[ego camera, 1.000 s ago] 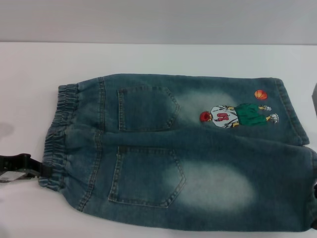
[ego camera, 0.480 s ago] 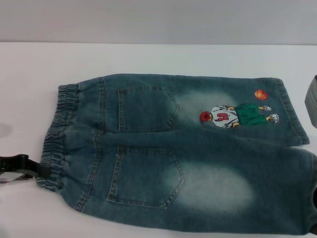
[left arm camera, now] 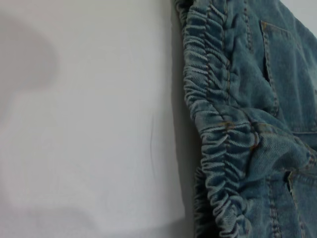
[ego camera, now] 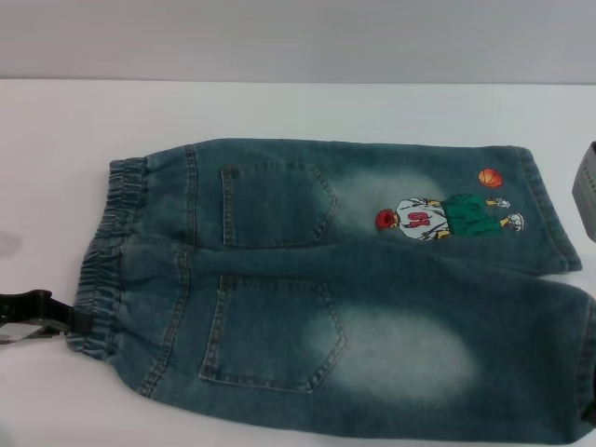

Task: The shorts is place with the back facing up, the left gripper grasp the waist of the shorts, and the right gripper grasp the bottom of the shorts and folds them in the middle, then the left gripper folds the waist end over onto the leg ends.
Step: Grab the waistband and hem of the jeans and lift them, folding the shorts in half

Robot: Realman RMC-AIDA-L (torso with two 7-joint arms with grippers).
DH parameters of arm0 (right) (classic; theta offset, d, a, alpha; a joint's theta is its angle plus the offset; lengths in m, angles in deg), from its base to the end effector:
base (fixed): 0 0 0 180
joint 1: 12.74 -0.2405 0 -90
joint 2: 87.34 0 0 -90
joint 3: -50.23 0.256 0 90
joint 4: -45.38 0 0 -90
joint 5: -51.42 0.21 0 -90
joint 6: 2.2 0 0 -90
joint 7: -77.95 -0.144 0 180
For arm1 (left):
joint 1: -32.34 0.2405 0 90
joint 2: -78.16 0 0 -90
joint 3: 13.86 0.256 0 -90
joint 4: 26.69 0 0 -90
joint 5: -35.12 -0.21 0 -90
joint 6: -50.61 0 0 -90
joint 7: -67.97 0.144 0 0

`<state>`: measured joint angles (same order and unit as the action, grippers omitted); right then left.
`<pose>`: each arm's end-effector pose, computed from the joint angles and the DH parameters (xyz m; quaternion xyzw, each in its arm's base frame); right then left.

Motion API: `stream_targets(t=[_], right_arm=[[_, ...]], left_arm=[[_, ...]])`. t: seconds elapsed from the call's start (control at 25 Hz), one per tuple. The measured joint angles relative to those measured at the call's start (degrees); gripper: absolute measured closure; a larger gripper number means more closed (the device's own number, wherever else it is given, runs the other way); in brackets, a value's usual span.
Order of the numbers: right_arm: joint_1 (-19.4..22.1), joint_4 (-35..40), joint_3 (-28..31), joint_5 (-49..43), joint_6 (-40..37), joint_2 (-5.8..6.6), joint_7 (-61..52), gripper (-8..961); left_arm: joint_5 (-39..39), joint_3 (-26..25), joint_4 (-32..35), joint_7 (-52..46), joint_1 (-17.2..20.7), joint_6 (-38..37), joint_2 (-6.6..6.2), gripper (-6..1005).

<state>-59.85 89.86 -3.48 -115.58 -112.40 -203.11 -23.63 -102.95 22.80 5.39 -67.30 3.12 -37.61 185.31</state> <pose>0.2555 0.3232 0.0271 0.9224 -0.2234 0.2870 0.1301 -0.3581 0.3045 0.0576 -0.7215 -0.6835 -0.0604 0.0925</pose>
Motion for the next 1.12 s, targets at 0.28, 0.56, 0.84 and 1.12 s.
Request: stream_targets(t=[0.28,0.56,0.84,1.12], right_arm=[[0.1,0.0,0.2,0.2,-0.4,-0.16,0.7,927],[1.0,2.9,0.8,8.1,-4.8,1.06,3.2,953],[2.2,3.9,2.9,15.0,-3.9,2.74,5.1,953],[4.3,4.1,12.6,20.8,1.4,3.24,11.4,954]], left_arm=[[0.0,-0.7,0.1,0.1,0.0,0.0,-0.05,945],[0.0,-4.8,0.0,2.0,0.0,-0.3,0.0,945],[0.1,-11.2,0.0,5.0,-0.3,-0.6,1.05,945],[1.6,-16.1,0.0,8.0,-0.5,-0.5,2.56,944]])
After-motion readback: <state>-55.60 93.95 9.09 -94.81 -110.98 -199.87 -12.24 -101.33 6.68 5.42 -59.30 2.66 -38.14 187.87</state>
